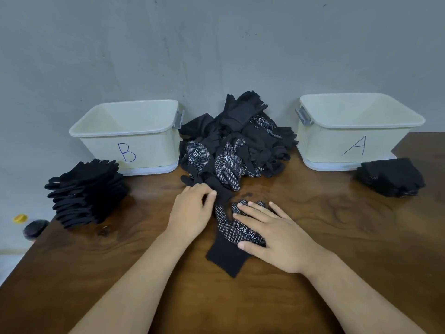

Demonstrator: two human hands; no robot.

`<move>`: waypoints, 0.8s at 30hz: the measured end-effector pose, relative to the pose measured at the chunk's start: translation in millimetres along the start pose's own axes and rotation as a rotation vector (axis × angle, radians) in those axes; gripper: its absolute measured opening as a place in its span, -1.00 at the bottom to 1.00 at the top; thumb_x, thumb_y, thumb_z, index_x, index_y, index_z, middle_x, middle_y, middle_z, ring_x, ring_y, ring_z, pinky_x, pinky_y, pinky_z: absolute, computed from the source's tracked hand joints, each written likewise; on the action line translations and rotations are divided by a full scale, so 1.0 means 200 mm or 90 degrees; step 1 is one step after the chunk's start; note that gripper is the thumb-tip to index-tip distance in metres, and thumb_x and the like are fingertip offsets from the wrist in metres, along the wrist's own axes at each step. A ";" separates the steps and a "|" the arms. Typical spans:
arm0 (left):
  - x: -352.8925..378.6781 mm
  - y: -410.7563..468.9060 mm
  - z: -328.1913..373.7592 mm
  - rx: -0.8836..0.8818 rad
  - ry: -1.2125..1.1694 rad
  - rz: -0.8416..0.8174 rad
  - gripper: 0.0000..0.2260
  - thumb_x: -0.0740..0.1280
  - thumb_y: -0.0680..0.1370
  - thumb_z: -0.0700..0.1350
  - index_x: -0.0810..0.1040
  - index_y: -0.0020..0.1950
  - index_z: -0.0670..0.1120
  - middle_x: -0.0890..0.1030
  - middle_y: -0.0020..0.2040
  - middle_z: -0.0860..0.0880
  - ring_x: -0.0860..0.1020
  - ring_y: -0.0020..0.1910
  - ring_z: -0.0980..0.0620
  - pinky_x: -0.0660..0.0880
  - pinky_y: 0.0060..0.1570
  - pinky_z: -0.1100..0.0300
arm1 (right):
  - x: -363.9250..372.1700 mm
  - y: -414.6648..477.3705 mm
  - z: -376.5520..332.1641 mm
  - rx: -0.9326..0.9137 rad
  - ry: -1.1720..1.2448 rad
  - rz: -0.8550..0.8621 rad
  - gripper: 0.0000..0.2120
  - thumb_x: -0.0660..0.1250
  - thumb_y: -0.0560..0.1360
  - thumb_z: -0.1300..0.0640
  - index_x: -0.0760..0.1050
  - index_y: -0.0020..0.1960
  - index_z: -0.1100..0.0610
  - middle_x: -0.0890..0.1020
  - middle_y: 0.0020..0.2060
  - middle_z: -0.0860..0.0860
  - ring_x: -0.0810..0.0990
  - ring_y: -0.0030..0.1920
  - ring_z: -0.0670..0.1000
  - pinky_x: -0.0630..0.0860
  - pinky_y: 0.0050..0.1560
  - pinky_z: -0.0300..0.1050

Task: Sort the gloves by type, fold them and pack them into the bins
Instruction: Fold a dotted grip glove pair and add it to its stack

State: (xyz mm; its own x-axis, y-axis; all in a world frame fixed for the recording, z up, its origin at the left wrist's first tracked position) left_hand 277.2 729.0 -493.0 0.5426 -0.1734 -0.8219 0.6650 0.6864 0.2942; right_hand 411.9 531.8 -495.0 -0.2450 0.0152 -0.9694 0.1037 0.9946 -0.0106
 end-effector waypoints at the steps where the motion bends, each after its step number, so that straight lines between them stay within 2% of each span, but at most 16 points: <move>1: -0.01 0.01 -0.03 -0.032 -0.063 -0.022 -0.86 0.31 0.69 0.02 0.62 -0.01 0.04 0.62 -0.06 0.11 0.57 0.06 -0.03 0.50 0.08 -0.03 | 0.00 0.00 0.00 0.000 0.007 0.002 -0.33 0.01 0.66 -0.45 0.05 0.71 -0.26 -0.08 0.68 -0.35 -0.26 0.64 -0.32 -0.19 0.70 0.07; 4: -0.02 0.00 -0.05 -0.006 -0.077 -0.054 -0.82 0.32 0.64 0.19 0.56 -0.04 0.13 0.61 -0.04 0.20 0.55 0.08 0.10 0.48 0.12 0.00 | 0.00 -0.01 0.02 -0.017 0.010 -0.009 -0.31 0.09 0.64 -0.40 0.03 0.71 -0.27 -0.11 0.68 -0.37 -0.28 0.64 -0.31 -0.19 0.70 0.13; 6: -0.01 -0.04 -0.03 0.030 0.011 -0.053 -0.69 0.28 0.56 0.39 0.53 0.04 0.18 0.56 0.03 0.23 0.49 0.10 0.14 0.43 0.12 0.02 | -0.01 -0.02 0.02 -0.043 0.013 -0.055 -0.26 0.17 0.61 -0.35 -0.03 0.71 -0.29 -0.16 0.67 -0.38 -0.34 0.63 -0.29 -0.28 0.69 0.16; 8: 0.01 -0.06 0.00 0.067 0.116 -0.041 -0.60 0.25 0.52 0.46 0.52 0.13 0.20 0.52 0.11 0.22 0.44 0.13 0.10 0.42 0.12 0.03 | -0.03 -0.03 0.02 -0.068 0.032 -0.103 -0.19 0.24 0.58 -0.26 -0.10 0.71 -0.31 -0.20 0.66 -0.39 -0.37 0.63 -0.28 -0.38 0.66 0.16; 10: 0.02 -0.05 0.01 0.084 0.145 -0.016 -0.67 0.27 0.59 0.37 0.54 0.13 0.16 0.52 0.14 0.18 0.46 0.15 0.03 0.43 0.10 0.02 | -0.05 -0.04 0.03 -0.077 0.089 -0.101 -0.20 0.26 0.57 -0.14 -0.05 0.70 -0.33 -0.13 0.67 -0.40 -0.32 0.64 -0.28 -0.39 0.65 0.14; 12: 0.01 -0.05 0.01 0.100 0.140 0.007 -0.79 0.28 0.67 0.21 0.55 0.12 0.11 0.54 0.10 0.16 0.50 0.12 -0.01 0.44 0.06 0.02 | -0.07 -0.04 0.04 -0.059 0.176 -0.022 -0.33 0.26 0.63 -0.09 0.10 0.68 -0.33 0.02 0.66 -0.40 -0.19 0.66 -0.28 -0.33 0.67 0.16; 13: 0.00 -0.06 0.01 0.101 0.115 0.012 -0.82 0.29 0.69 0.15 0.55 0.12 0.08 0.55 0.05 0.17 0.51 0.08 -0.01 0.43 0.04 0.03 | -0.07 -0.03 0.04 -0.041 0.185 0.020 -0.42 0.22 0.68 -0.13 0.15 0.67 -0.33 0.08 0.66 -0.40 -0.14 0.66 -0.29 -0.29 0.68 0.18; 14: -0.02 -0.06 0.01 0.081 0.055 0.016 -0.85 0.30 0.70 0.11 0.54 0.11 0.05 0.55 -0.02 0.18 0.52 0.03 0.01 0.43 0.02 0.05 | -0.06 -0.02 0.04 -0.020 0.163 0.040 -0.46 0.15 0.71 -0.23 0.16 0.67 -0.32 0.08 0.66 -0.38 -0.13 0.66 -0.31 -0.25 0.69 0.18; 16: -0.07 -0.05 -0.02 -0.022 -0.150 0.027 -0.89 0.30 0.71 0.03 0.51 0.03 0.04 0.57 -0.16 0.19 0.53 -0.09 0.10 0.41 -0.02 0.13 | -0.02 0.01 0.02 -0.001 0.069 0.018 -0.38 -0.01 0.67 -0.42 0.06 0.69 -0.32 -0.02 0.69 -0.33 -0.20 0.65 -0.30 -0.19 0.69 0.17; 18: -0.10 -0.03 -0.09 -0.164 -0.441 0.075 -0.84 0.25 0.75 -0.06 0.49 -0.03 -0.01 0.63 -0.17 0.19 0.56 -0.13 0.15 0.46 0.05 0.12 | 0.03 0.02 0.01 -0.003 -0.003 -0.024 -0.30 -0.06 0.63 -0.50 -0.06 0.71 -0.31 -0.15 0.70 -0.30 -0.31 0.65 -0.27 -0.21 0.70 0.15; 19: -0.10 -0.01 -0.13 -0.234 -0.626 0.104 -0.84 0.21 0.76 -0.10 0.52 0.01 -0.04 0.69 -0.10 0.15 0.62 -0.09 0.11 0.51 0.14 0.03 | 0.04 0.02 0.01 -0.004 -0.013 -0.032 -0.28 -0.07 0.63 -0.51 -0.10 0.71 -0.31 -0.19 0.69 -0.29 -0.34 0.65 -0.25 -0.22 0.70 0.14; 21: -0.11 0.02 -0.22 -0.342 -0.929 0.115 -0.79 0.14 0.78 -0.11 0.53 0.26 -0.14 0.73 0.18 -0.07 0.71 0.13 -0.09 0.58 0.28 -0.13 | 0.03 0.01 0.02 -0.006 -0.019 -0.035 -0.27 -0.06 0.62 -0.52 -0.13 0.71 -0.31 -0.23 0.69 -0.29 -0.37 0.64 -0.25 -0.24 0.70 0.13; 22: -0.11 0.02 -0.26 -0.374 -0.999 0.107 -0.74 0.12 0.78 -0.11 0.50 0.36 -0.17 0.69 0.28 -0.14 0.69 0.23 -0.15 0.61 0.27 -0.14 | 0.03 0.01 0.02 -0.005 -0.022 -0.035 -0.27 -0.07 0.62 -0.52 -0.14 0.71 -0.31 -0.24 0.68 -0.29 -0.37 0.64 -0.25 -0.24 0.70 0.13; 24: -0.12 0.01 -0.30 -0.401 -1.051 0.090 -0.68 0.12 0.77 -0.11 0.44 0.46 -0.21 0.65 0.35 -0.20 0.65 0.30 -0.21 0.67 0.17 -0.10 | 0.03 0.01 0.02 -0.003 -0.020 -0.035 -0.27 -0.06 0.62 -0.52 -0.13 0.70 -0.32 -0.24 0.68 -0.30 -0.37 0.63 -0.26 -0.24 0.70 0.12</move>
State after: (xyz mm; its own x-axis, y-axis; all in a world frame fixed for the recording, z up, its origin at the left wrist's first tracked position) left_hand 234.6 777.5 -501.1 0.7405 -0.2864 0.6080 0.5083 0.8305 -0.2278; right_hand 413.9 534.2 -501.3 -0.2198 -0.0425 -0.9746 0.0859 0.9943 -0.0628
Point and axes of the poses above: each hand's wrist, its own y-axis towards the middle knuckle, its own x-axis out of the palm, z = x × y, the point moved 4 cm from there along y, towards the middle knuckle
